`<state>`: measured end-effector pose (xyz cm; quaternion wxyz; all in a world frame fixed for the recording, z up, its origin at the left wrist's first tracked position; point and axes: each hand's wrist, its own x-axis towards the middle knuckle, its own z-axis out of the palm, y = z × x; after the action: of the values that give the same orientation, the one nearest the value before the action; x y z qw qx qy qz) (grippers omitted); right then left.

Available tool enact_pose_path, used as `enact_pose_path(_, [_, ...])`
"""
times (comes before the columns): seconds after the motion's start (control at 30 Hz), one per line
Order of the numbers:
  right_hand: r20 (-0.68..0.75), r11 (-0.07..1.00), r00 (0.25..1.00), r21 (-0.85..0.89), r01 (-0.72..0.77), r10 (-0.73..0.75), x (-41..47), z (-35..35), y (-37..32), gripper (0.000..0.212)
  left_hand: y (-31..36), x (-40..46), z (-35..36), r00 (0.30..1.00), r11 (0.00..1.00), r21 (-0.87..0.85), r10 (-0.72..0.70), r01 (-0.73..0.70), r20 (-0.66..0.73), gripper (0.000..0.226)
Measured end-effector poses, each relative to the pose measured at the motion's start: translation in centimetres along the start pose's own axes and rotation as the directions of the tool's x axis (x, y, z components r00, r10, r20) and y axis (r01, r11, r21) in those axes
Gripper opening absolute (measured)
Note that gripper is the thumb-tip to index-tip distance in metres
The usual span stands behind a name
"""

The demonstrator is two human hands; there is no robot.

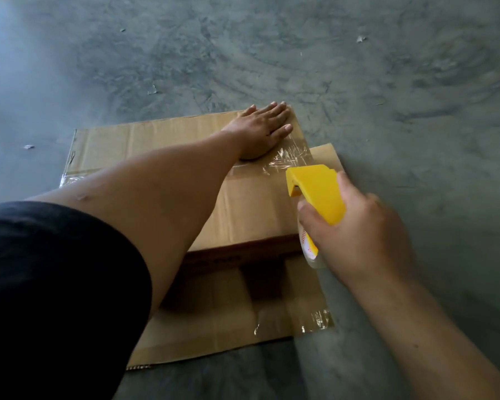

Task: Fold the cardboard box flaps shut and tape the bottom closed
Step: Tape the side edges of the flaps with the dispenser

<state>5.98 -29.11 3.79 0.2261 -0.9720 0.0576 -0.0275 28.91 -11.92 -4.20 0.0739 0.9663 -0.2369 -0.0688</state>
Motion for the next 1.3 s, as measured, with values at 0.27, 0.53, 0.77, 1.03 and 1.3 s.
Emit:
enact_pose_path(0.27, [-0.052,1.0,0.999,0.018,-0.01,0.011,-0.4,0.3,0.0,0.079,3.1,-3.0,-0.8,0.994,0.997,-0.069,-0.046,0.039,-0.102,0.067])
enact_pose_path(0.53, [-0.016,1.0,1.0,0.03,-0.004,0.004,-1.5,0.0,0.0,0.08,4.0,-4.9,1.2,0.999,0.998,-0.049,-0.027,0.025,-0.035,0.07])
enact_pose_path(0.77, [0.033,0.997,0.998,0.062,-0.052,0.05,-8.0,-0.7,1.4,0.083,4.1,-5.3,1.2,0.999,0.998,-0.057,-0.03,0.029,-0.018,0.078])
enact_pose_path(1.03, [0.078,0.993,0.995,0.093,-0.076,0.069,-10.0,0.3,2.6,0.081,4.4,-5.8,1.0,0.999,0.999,0.028,-0.036,0.036,0.012,0.094])
enact_pose_path(1.3, [0.097,0.994,0.992,0.068,-0.084,0.078,-10.7,0.5,3.6,0.082,4.7,-5.8,0.8,0.999,0.998,0.064,-0.028,0.026,0.035,0.103])
